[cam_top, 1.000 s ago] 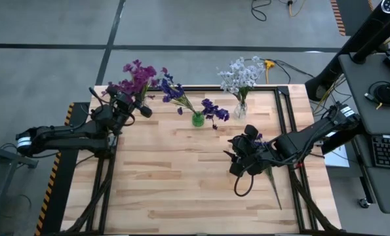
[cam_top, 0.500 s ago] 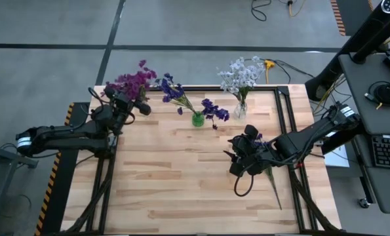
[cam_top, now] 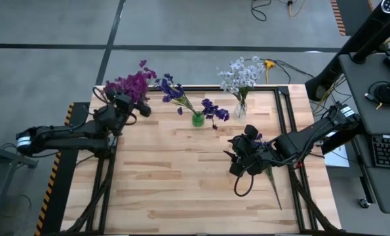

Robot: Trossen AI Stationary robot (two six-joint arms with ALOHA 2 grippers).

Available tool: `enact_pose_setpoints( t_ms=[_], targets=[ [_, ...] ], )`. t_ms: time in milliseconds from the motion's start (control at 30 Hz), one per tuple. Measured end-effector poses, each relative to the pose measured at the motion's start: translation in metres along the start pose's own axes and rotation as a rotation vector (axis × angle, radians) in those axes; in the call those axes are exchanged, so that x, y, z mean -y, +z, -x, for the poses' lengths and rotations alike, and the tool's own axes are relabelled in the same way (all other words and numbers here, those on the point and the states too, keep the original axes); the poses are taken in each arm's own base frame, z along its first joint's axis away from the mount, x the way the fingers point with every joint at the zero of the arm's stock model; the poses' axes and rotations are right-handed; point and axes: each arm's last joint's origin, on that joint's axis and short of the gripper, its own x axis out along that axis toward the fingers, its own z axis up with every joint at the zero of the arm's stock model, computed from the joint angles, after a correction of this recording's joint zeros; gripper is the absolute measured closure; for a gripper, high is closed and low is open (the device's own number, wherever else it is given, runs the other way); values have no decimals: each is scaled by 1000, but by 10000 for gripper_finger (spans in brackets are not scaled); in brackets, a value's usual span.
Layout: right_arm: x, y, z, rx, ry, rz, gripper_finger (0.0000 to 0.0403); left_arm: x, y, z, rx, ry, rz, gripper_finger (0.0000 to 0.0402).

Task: Sort flowers into vase by color
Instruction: Put the blue flowers into the green flower vase

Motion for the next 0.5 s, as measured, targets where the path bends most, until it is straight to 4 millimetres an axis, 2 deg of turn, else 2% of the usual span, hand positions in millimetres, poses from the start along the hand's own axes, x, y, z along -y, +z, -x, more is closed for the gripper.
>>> enact_pose_setpoints(
  t_ms=[233,500],
  targets=[
    [0,0,0,0,0,0,204,5,-3,6,-70,-1,-31,146],
    [0,0,0,0,0,-12,204,4,2,7,-179,-4,-18,122]
  ],
)
